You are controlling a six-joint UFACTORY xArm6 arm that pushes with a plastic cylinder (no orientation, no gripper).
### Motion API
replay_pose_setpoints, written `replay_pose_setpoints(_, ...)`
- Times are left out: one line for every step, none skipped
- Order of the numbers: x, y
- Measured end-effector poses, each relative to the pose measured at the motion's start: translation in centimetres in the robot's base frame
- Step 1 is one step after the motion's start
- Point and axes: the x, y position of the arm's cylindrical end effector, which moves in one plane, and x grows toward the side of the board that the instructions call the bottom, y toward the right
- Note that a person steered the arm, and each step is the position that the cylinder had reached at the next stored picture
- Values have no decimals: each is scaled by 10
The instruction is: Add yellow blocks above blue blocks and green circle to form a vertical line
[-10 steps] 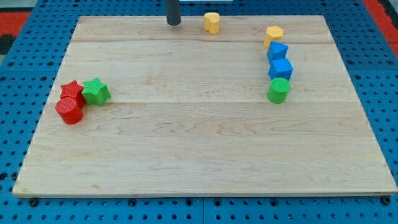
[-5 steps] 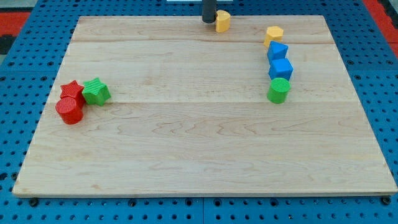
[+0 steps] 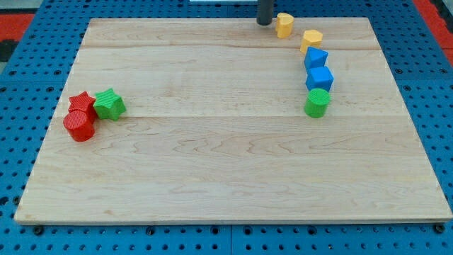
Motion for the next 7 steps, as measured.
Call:
replay_pose_setpoints(0,25)
replay_pose_setpoints(0,21)
replay_pose_setpoints(7,18)
replay_pose_setpoints(8,18)
replay_pose_setpoints(-11,11)
replay_pose_setpoints(-16,5)
replay_pose_setpoints(-15,36)
